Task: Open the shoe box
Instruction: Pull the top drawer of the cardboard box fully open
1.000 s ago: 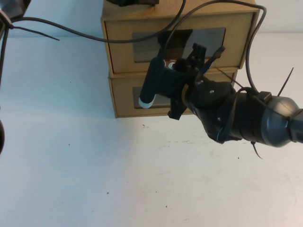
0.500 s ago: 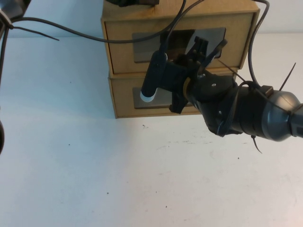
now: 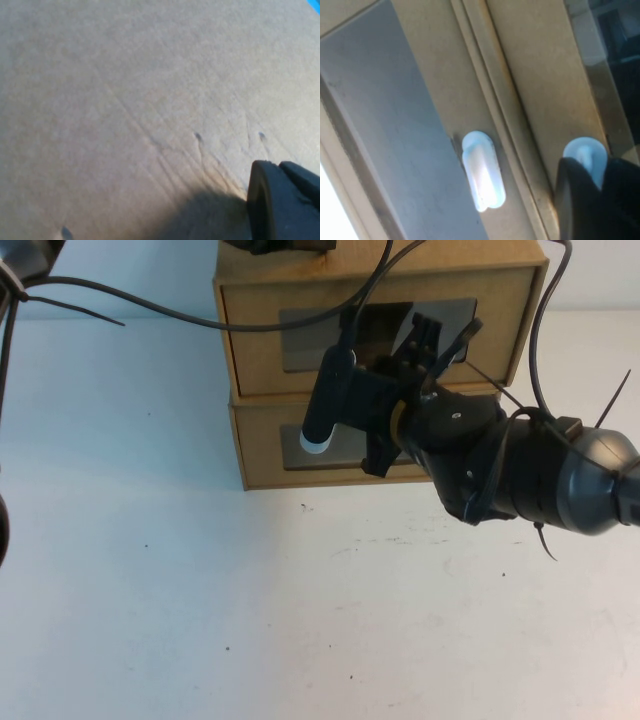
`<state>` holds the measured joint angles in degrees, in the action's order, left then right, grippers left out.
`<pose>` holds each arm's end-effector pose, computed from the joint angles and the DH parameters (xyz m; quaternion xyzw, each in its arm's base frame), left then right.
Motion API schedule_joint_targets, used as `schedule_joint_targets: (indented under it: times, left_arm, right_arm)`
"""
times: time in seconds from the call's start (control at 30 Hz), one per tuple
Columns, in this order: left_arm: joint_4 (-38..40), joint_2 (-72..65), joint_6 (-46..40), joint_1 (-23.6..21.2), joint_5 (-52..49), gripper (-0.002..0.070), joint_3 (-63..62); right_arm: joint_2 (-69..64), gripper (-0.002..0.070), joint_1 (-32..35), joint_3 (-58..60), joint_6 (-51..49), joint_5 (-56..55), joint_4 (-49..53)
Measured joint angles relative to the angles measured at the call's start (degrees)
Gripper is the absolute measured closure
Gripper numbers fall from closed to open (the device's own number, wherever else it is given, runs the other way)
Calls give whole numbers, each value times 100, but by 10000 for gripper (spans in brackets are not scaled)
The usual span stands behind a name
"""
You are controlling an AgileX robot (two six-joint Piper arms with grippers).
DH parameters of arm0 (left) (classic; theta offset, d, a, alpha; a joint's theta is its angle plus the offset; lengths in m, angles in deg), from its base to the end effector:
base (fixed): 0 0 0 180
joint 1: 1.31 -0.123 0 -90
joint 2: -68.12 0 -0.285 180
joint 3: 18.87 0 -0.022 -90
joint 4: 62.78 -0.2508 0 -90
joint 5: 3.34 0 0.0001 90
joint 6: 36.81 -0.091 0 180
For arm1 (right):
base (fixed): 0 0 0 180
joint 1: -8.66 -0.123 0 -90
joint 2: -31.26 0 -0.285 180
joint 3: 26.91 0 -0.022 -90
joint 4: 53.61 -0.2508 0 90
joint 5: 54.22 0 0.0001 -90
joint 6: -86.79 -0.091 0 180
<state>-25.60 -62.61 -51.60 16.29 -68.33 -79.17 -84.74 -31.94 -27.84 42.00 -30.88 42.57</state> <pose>0.4359 -0.1906 0.3946 0.2301 0.8464 -0.3272 0.3516 0.3565 0.2582 0.2610 -0.5109 0.6436 -0.2201 0.5257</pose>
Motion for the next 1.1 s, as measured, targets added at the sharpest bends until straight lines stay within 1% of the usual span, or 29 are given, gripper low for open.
schedule_joint_targets:
  times: [0.43,0.87,1.1]
  left_arm:
    - [-12,0,0,0,0,680,0]
    - [-12,0,2,0,0,680,0]
    - [48,3,138,0,-112,680,0]
  right_arm:
    - [-43,652,0,-9,5,24,38]
    - [-43,661,-10,-9,5,85,38]
    - [133,661,-219,336,202,423,61]
